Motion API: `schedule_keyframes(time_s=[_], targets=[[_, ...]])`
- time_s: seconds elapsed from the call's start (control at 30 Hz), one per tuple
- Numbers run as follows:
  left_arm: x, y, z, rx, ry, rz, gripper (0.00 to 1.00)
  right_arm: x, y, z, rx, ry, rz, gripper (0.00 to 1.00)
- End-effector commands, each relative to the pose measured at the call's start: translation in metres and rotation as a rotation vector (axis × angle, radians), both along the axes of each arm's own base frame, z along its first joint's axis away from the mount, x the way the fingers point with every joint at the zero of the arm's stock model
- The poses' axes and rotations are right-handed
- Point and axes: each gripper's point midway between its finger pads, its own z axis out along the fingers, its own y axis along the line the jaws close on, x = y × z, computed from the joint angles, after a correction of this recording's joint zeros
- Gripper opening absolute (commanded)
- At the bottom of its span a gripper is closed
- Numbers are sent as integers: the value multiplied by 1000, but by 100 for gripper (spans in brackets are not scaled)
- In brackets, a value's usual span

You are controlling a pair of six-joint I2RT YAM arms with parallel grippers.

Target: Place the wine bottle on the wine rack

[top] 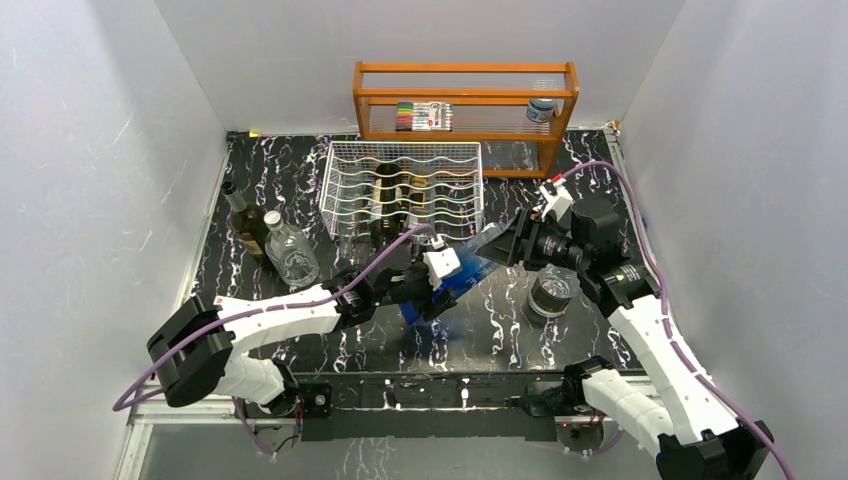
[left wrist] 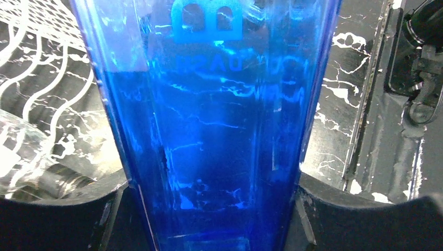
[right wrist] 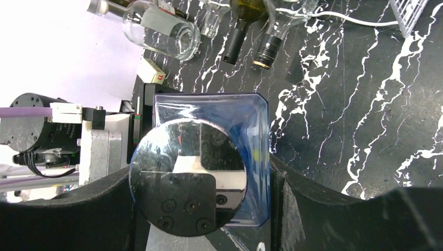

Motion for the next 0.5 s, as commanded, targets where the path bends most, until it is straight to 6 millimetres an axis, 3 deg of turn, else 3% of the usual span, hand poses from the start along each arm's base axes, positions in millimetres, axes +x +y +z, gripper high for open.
schedule_keyframes(time_s=[0.0, 0.2, 0.47], targets=[[11, 6, 43, -51, -190, 1, 0, -2, 2, 52, 87, -175, 9, 61], [32, 31, 82, -14, -428, 71, 0, -19, 9, 66, 102, -253, 134, 83], [57, 79, 130, 147, -795, 174, 0, -30, -1, 105, 45, -447, 160, 92]])
